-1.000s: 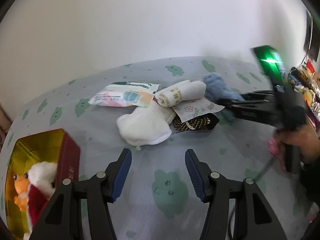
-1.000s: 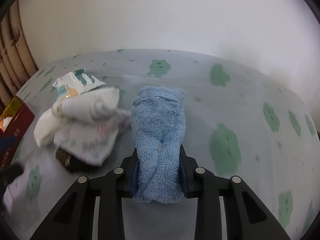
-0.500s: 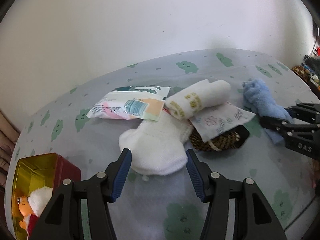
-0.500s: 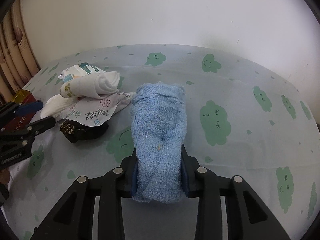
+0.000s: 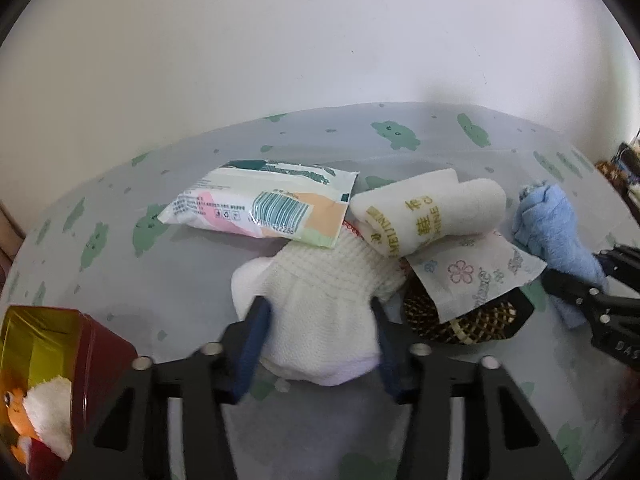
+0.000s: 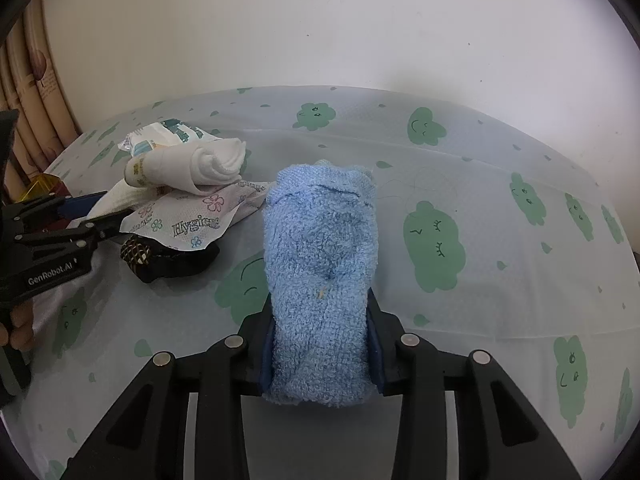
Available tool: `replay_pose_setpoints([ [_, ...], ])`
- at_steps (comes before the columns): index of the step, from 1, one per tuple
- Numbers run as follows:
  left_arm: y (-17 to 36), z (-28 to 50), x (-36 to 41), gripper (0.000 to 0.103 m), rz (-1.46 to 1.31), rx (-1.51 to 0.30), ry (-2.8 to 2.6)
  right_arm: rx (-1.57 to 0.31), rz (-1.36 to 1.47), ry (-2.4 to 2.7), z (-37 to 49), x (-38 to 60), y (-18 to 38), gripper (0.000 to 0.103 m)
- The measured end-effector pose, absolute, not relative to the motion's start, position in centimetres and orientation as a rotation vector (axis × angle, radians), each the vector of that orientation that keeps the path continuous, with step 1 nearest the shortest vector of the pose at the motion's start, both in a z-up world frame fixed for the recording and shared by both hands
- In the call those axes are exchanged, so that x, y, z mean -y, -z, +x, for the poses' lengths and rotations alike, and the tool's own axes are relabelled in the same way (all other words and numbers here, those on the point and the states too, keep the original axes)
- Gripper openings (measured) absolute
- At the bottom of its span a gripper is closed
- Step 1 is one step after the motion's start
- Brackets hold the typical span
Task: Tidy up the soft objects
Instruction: 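Grasp the white knit mitten with the left tool while the right tool holds the blue towel, then carry the white knit mitten into the tin and open the left tool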
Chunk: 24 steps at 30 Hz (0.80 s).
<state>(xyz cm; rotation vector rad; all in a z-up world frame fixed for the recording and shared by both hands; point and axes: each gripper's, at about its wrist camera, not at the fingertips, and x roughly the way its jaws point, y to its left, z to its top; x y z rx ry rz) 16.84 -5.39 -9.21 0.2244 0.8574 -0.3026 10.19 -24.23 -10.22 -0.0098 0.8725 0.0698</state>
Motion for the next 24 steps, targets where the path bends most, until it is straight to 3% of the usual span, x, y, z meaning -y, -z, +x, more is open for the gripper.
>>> replay_pose_setpoints([
  [2, 9.0, 16.7, 5.4, 0.029, 0.221, -0.861, 0.302, -0.873, -0.010, -0.069, 10.2, 24.2, 10.2, 0.036],
  [5, 8.6, 16.3, 5.4, 0.023, 0.209, -0.858, 0.291, -0.872, -0.010, -0.069, 10.2, 24.3, 10.2, 0.036],
  [24, 4.4, 12.1, 2.8, 0.021, 0.143, -0.798, 0.244, -0.875, -0.028, -0.060, 10.3, 24.1, 10.2, 0.036],
])
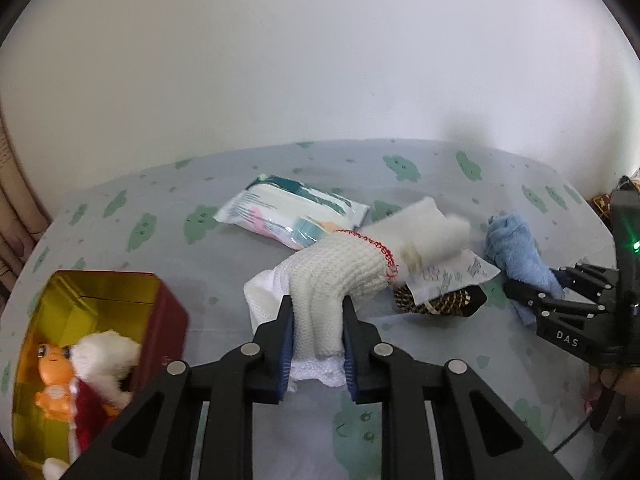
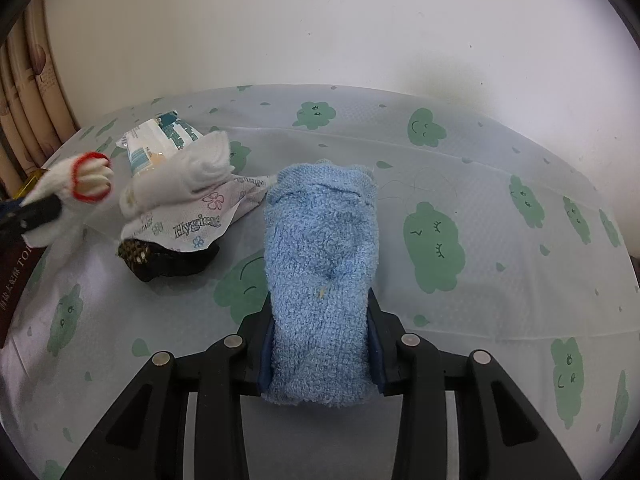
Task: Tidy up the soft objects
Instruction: 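Carry the white knit mitten into the tin and open the left tool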
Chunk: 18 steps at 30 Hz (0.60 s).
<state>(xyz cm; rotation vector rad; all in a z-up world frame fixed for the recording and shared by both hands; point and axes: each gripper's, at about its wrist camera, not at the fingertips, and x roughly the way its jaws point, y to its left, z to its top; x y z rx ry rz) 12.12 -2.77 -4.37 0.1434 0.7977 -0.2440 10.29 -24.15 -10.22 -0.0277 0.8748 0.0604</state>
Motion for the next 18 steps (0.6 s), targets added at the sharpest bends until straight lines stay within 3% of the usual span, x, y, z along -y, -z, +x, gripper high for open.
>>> replay_pose_setpoints([
  [18, 0.4, 9.4, -3.9, 0.021, 0.084, -0.742, 0.159, -0.874, -0.036, -0.057, 10.2, 24.0, 10.2, 0.036],
])
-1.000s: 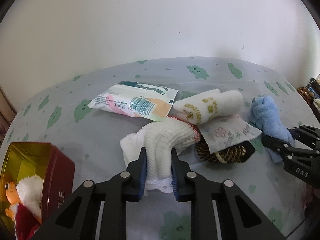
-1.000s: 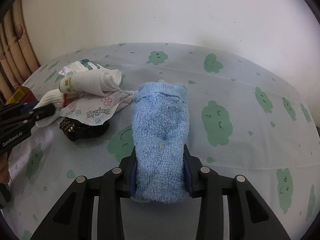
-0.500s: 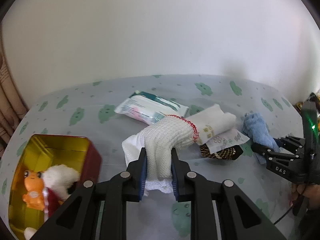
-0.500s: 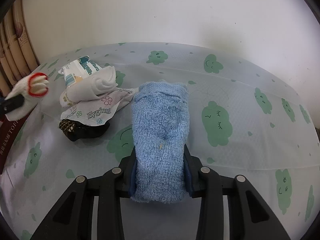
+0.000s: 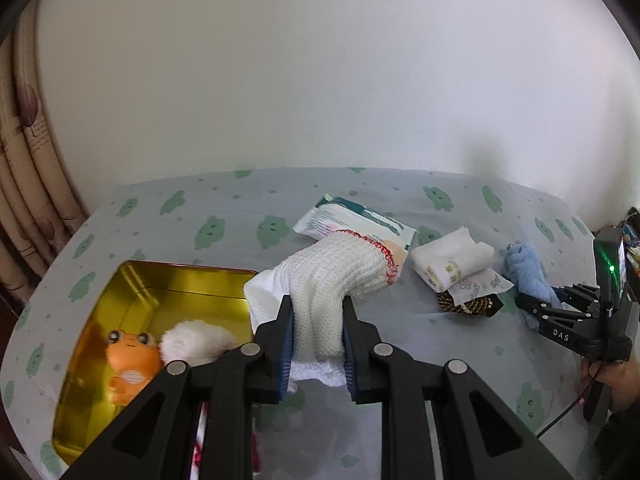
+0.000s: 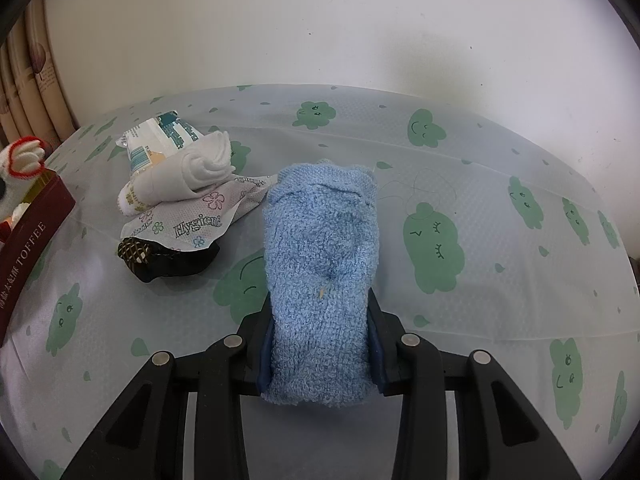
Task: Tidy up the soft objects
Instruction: 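Carry the white knit mitten into the tin and open the left tool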
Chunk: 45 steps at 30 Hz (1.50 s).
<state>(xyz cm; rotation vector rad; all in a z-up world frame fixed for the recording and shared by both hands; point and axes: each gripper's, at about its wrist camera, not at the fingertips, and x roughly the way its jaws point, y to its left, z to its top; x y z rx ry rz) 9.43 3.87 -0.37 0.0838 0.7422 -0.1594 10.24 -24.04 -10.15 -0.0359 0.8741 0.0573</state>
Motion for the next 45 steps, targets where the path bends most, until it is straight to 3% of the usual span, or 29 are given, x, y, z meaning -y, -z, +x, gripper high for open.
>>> replay_pose_setpoints([
  [28, 2.0, 7.1, -16.5, 0.021, 0.067, -0.795, -0.126, -0.873, -0.039, -0.054, 10.3, 24.1, 10.1, 0.036],
  [45, 2.4, 5.5, -18.5, 0.026, 0.062, -0.806, -0.163, -0.873, -0.042, -0.053, 10.3, 24.0, 10.2, 0.036],
])
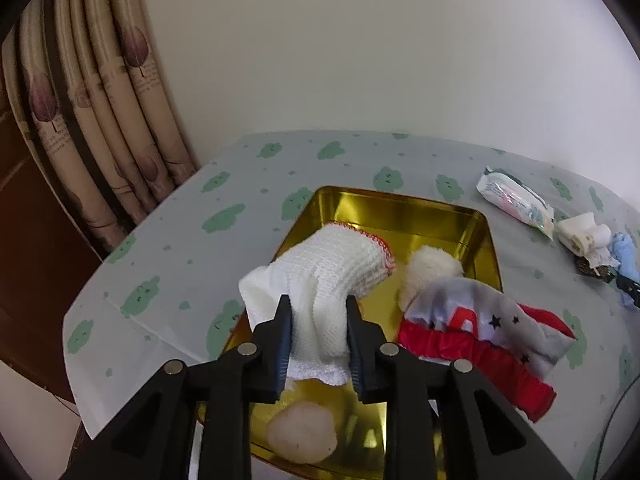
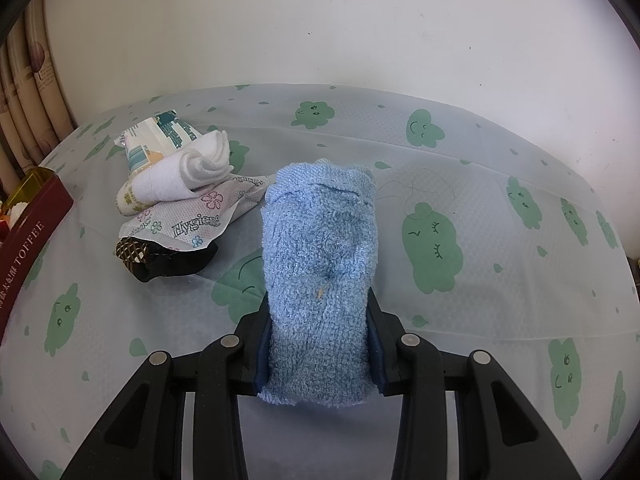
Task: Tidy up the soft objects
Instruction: 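Carry the white knit mitten into the tin and open the left tool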
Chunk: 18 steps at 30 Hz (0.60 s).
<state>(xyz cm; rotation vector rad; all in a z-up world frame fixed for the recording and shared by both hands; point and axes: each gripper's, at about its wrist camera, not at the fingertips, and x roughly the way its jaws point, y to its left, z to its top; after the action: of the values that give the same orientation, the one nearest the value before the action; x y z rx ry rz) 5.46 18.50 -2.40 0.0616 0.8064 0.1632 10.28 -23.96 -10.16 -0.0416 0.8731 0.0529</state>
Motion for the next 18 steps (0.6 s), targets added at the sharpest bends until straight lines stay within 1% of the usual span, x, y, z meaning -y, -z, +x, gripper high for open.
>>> replay_pose_setpoints([
  [3, 2.5, 5.1, -18.4, 0.027, 0.067, -0.810, -0.148, -0.873, -0.043, -0.053, 10.3, 24.0, 10.2, 0.036],
  [5, 2.6, 4.8, -18.3, 0.030, 0.080, -0.817, -0.155, -0.873, -0.044, -0.052, 10.3, 23.9, 10.2, 0.036],
  [11, 2.7, 4.1, -18.9, 0.034, 0.025, -0.839, -0.132, -0.873, -0.047, -0.050, 10.3, 24.0, 10.2, 0.036],
  [18, 1.8, 2.9, -19.1, 0.035, -0.022, -0.830, -0.079, -0.872, -0.048, -0.049, 10.3, 24.1, 10.2, 0.036],
])
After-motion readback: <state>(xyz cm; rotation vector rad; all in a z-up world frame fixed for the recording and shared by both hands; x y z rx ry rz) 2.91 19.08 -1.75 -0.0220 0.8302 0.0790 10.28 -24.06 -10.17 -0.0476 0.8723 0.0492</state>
